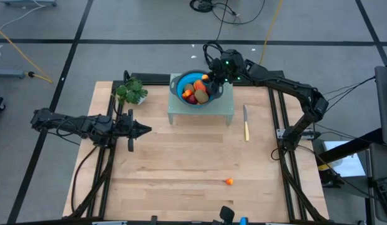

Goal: Pick & Place Fruit
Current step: Put the peach into the colander on the shelf

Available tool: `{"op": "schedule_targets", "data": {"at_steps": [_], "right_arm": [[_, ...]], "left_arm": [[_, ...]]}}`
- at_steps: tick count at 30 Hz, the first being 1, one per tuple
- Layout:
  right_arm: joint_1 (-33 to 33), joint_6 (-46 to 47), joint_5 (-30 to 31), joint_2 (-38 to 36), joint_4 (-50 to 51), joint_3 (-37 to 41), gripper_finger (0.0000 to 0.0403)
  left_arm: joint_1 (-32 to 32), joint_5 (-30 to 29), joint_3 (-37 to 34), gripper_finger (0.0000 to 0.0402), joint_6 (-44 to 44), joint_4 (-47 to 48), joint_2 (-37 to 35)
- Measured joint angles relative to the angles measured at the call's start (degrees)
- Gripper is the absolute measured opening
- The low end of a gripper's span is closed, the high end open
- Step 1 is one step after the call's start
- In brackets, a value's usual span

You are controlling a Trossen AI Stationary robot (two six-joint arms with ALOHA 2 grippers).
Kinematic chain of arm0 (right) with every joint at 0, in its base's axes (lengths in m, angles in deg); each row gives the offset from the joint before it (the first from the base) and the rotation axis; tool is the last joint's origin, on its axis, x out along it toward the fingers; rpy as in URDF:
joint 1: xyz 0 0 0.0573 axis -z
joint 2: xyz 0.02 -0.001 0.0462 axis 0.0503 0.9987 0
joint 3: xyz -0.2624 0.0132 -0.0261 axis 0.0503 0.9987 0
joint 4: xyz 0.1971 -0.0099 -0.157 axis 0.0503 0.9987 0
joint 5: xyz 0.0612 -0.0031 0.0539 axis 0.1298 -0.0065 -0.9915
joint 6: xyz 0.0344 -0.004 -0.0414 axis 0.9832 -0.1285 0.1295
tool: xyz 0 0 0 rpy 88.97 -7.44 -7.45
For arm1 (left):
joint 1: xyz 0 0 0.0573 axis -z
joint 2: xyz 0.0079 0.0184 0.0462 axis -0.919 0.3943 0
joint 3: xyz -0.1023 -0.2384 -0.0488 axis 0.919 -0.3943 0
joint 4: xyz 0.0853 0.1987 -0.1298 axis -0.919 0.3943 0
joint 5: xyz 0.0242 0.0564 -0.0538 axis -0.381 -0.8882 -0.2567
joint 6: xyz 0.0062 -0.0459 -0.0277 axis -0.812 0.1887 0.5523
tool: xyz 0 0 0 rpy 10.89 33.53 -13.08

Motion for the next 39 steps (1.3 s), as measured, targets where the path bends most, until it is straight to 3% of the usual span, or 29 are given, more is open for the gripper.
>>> {"op": "schedule_targets", "data": {"at_steps": [17, 28, 39], "right_arm": [[0.0, -2.2, 0.0, -0.3, -0.7, 0.0, 0.0230], [-2.5, -4.3, 0.1, -5.6, -1.2, 0.0, 0.0211], [-10.5, -5.7, 0.1, -11.0, 4.5, 0.0, 0.0199]], "left_arm": [[0.0, 0.0, 0.0, 0.0021, -0.2, 0.0, 0.0], [0.0, 0.0, 0.0, 0.0021, -0.8, 0.0, 0.0], [0.0, 0.1, 0.0, 0.0021, -1.1, 0.1, 0.0]]}}
